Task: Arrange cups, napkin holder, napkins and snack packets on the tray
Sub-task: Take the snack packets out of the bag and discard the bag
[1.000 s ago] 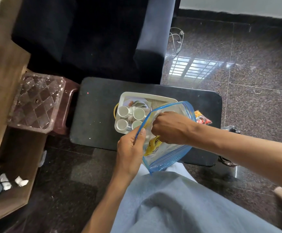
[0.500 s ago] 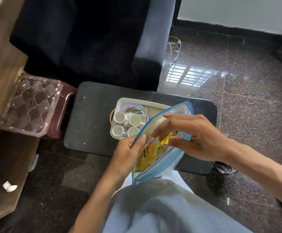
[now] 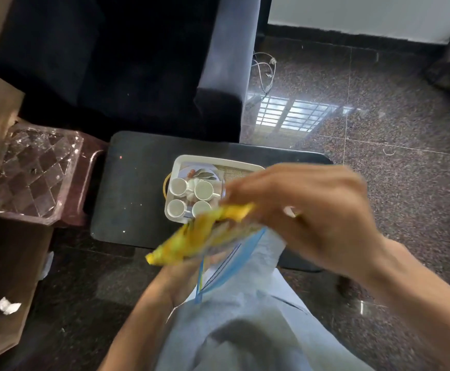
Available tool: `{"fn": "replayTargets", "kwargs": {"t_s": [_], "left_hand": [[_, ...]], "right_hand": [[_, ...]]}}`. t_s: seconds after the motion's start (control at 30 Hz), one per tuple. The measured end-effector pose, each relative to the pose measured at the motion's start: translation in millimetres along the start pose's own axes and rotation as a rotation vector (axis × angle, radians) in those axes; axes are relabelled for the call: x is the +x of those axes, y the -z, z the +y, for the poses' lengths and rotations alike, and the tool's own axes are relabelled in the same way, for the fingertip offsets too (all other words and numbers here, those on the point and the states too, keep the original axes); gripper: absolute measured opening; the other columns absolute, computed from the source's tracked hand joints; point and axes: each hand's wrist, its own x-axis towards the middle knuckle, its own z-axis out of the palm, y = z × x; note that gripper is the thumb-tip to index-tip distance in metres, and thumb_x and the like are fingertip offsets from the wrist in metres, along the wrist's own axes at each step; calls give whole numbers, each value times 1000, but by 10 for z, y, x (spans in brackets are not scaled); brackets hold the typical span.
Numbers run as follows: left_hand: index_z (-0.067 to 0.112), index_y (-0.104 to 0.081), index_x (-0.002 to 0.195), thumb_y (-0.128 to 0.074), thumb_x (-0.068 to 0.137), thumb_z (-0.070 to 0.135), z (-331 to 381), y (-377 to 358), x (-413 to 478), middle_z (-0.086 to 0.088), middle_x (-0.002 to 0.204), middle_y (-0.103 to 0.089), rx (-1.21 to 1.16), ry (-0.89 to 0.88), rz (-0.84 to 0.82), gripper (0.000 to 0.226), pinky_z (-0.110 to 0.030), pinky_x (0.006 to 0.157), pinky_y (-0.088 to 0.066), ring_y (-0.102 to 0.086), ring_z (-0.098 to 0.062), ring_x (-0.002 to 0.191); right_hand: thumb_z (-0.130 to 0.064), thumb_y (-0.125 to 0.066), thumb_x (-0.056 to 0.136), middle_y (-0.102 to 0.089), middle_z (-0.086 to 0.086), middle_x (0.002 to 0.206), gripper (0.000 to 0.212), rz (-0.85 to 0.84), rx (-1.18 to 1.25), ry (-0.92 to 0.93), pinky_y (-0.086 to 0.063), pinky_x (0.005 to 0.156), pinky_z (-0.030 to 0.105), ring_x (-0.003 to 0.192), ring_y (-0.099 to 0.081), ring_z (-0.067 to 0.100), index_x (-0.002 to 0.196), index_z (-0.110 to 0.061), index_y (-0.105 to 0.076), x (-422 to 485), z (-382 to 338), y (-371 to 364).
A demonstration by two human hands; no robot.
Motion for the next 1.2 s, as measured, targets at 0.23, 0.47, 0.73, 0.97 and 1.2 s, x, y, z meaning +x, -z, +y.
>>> {"fn": "replayTargets", "kwargs": {"t_s": [0.23, 0.47, 0.73, 0.97, 1.2], "left_hand": [[23, -78, 117, -65, 89, 39, 71, -60, -116, 0, 130, -72, 126, 57, -55, 35, -29, 112, -45, -61, -14, 130], [22, -73, 127, -62, 94, 42, 57, -61, -297, -3, 134, -71, 113, 26, -17, 40, -20, 98, -53, -65, -18, 128], [25, -75, 122, -76, 81, 46, -92, -103, -357, -4, 132, -72, 43, 15, 150, 46, -25, 103, -51, -64, -16, 128], [27, -79, 113, -66, 91, 22, -230, -132, -349, -5, 129, -73, 25, 8, 213, 26, -27, 102, -52, -65, -17, 126], [26, -79, 112, -55, 84, 25, -254, -138, -326, -7, 128, -74, 29, 11, 242, 37, -32, 105, -49, -66, -18, 126]], "right_hand": [[-25, -69, 94, -75, -1, 83, 7, 667, 390, -657, -62, 58, 41, 69, -72, 15, 101, -21, -69, -77, 482, 406], [-22, -65, 96, -73, -5, 77, 5, 923, 344, -1135, -61, 63, 33, 71, -71, 10, 99, -20, -68, -683, 1770, 106], [-18, -63, 96, -66, 10, 104, 7, 1180, 291, -1603, -57, 83, 34, 92, -65, 23, 93, -18, -57, -1241, 2830, -644], [-19, -62, 97, -60, 18, 124, 15, 1192, 417, -1820, -48, 53, 29, 82, -60, 25, 112, -14, -62, -1467, 3161, -1060], [-12, -60, 98, -66, 11, 118, 27, 1122, 630, -1864, -58, 62, 31, 92, -70, 21, 124, -18, -58, -1694, 3185, -1190]]}}
